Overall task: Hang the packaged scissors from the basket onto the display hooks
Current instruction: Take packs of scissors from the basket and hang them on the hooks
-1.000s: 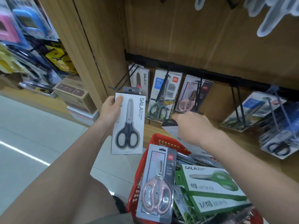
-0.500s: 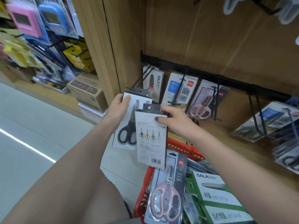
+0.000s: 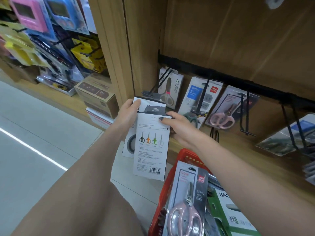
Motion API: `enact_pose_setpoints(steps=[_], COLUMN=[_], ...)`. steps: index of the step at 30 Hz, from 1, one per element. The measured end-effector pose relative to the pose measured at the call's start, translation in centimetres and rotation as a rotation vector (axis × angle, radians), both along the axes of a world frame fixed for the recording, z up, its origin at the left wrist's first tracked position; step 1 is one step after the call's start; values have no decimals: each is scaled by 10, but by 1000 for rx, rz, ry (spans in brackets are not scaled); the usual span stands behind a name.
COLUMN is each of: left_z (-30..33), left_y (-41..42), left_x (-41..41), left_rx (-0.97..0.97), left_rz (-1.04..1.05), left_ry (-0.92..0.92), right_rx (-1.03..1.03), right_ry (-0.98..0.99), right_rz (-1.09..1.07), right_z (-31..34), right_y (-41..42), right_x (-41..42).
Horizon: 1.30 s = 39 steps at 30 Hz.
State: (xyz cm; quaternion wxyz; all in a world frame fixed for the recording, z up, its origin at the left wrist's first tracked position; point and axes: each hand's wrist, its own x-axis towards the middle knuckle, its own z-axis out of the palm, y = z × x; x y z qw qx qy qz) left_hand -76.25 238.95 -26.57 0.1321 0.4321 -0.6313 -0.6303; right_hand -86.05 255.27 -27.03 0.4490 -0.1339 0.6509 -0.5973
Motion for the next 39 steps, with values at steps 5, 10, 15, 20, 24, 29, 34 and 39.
enact_pose_setpoints(steps=[5,10,15,20,24,29,34,39], left_z=[-4,-16,-21,-21,-21,-18,-13,-11], left_y=[-7,-15,-14,-14,-19,-15,1,12], left_x=[-4,-4,-5,-9,-9,-3,-1,1], left_rx=[-50,-123,-195,-254,-306,-232,-294,-443], left_rz=[-1,-107,-203,-212,-145,-301,-576,-640], left_ry=[-3,-222,-259,-215,-215,-161,-224,-219], right_rx=[-2,38,67,59,53,109,133,62], right_ry=[13,106,152,114,110,186,251,130], right_rz=[-59,-144,-274,-334,-408,-461,-534,-516], right_z=[-9,-16,-15,-14,-18,-19,-12,7], right_y=[-17,-24,-46,-62,-70,-75,-70,-64], right_x=[0,-11,-36,-58,-64,-54,-27,0])
